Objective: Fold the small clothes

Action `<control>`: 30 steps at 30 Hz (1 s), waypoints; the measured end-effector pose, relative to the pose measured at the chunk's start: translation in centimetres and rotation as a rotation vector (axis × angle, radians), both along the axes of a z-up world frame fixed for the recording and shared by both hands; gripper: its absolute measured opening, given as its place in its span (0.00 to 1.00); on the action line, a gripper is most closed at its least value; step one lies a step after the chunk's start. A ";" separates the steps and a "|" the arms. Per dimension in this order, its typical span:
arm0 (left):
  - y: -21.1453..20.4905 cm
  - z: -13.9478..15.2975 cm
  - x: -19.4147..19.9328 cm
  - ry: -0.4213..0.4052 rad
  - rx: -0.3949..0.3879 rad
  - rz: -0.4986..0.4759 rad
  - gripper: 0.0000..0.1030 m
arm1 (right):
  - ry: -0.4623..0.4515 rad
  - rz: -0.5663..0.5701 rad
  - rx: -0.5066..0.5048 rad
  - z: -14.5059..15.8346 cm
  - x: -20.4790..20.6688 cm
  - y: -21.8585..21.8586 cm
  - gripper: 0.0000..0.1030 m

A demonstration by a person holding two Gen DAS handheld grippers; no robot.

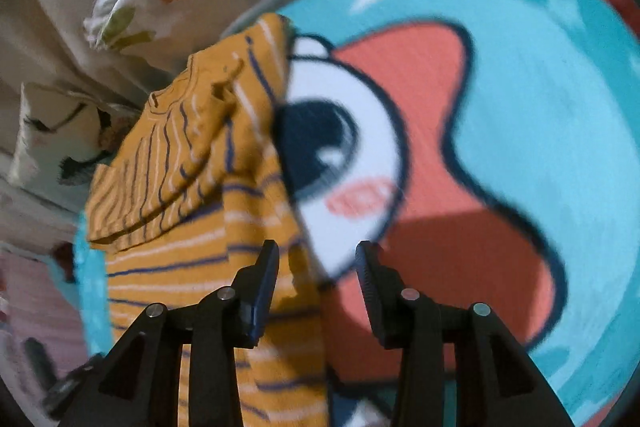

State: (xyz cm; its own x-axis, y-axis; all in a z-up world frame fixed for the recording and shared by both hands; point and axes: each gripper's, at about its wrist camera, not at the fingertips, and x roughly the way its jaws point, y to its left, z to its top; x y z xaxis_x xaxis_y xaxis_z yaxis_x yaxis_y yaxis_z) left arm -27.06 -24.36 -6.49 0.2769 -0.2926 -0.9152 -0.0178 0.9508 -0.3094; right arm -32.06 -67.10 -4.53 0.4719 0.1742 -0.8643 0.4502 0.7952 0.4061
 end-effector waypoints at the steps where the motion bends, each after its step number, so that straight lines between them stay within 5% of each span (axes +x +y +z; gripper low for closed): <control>1: -0.1 -0.5 0.1 0.009 -0.012 0.000 0.68 | -0.002 -0.002 0.040 -0.4 -0.7 -0.4 0.42; 10: -0.6 -2.1 -0.4 0.003 -0.104 -0.005 0.71 | -0.030 0.101 0.308 -2.2 -4.8 0.4 0.42; 18: -0.5 -2.2 -3.7 0.030 -0.134 -0.017 0.57 | -0.027 0.250 0.244 -1.8 -6.9 4.7 0.43; 30: 0.7 -2.6 -7.0 0.032 -0.202 -0.098 0.55 | -0.026 0.205 0.282 -2.2 -11.0 8.9 0.43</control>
